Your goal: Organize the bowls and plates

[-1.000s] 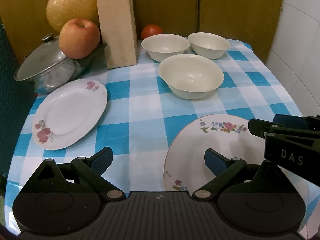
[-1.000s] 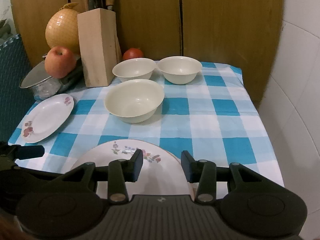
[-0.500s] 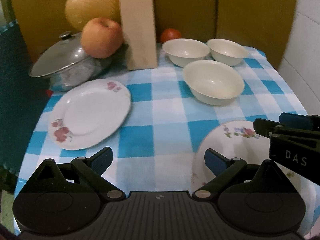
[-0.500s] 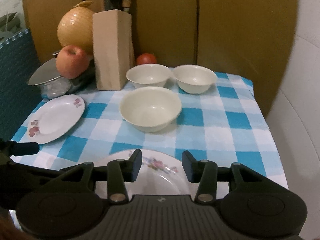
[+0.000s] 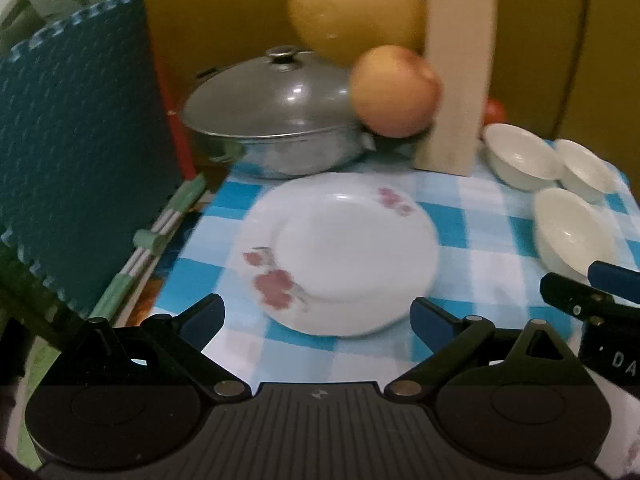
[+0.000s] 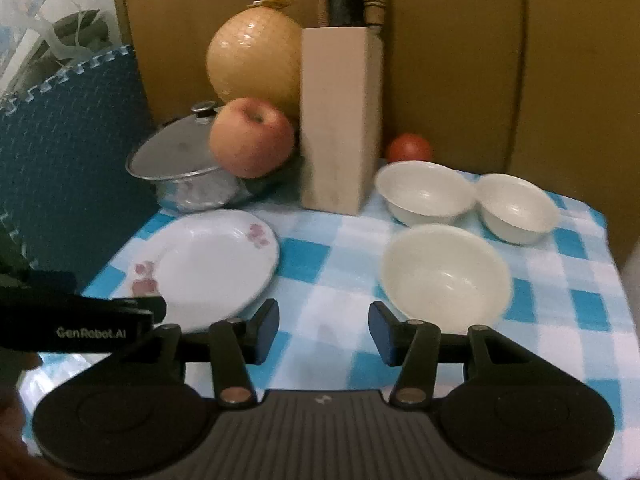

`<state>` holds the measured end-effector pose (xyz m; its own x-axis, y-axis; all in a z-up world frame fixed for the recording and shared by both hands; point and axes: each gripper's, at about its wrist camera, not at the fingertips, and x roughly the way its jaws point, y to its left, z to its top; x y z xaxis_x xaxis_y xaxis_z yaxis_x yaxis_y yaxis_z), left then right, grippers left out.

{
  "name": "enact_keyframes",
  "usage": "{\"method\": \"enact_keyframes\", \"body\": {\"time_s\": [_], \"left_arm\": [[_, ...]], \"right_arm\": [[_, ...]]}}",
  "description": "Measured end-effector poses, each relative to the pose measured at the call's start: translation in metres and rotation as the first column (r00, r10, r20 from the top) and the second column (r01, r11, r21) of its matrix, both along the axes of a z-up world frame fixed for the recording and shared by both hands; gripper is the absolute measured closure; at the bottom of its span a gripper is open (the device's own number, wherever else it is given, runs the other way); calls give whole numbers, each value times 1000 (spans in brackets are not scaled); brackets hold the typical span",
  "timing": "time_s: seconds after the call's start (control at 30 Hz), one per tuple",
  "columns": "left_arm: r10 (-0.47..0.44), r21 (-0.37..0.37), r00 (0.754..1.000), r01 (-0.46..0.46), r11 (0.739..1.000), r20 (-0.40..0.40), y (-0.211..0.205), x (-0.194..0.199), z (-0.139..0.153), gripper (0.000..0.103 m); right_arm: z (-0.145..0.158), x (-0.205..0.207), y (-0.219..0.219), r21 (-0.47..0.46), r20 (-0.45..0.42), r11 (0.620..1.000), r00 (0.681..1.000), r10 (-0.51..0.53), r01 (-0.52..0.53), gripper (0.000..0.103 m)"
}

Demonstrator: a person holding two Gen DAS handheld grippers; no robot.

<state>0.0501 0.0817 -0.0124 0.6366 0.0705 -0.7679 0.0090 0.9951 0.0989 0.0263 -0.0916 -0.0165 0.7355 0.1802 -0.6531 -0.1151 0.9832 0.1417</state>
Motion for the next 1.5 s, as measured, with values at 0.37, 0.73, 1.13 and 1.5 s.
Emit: {"method": "enact_keyframes", "body": {"time_s": [0.37,0.73,1.13,1.5], "left_arm": [[76,-5,995,-77,997,-57,32,46,-14,2],[79,-65,991,-86,994,-106,62,85,-39,8],[2,-149,992,-20,989,-122,55,100,-50,11],[-42,-145,987,20,989,-155,46,80,-49,12]], "right_arm": [[-19,62,13,126,-83,992,996,20,-10,56],[-50,106,30,158,-159,987,986,47,-21,56],[-65,118,34,300,-154,949,977,148,-97,65],[-64,100,25,297,-209,951,967,147,-80,81]]}}
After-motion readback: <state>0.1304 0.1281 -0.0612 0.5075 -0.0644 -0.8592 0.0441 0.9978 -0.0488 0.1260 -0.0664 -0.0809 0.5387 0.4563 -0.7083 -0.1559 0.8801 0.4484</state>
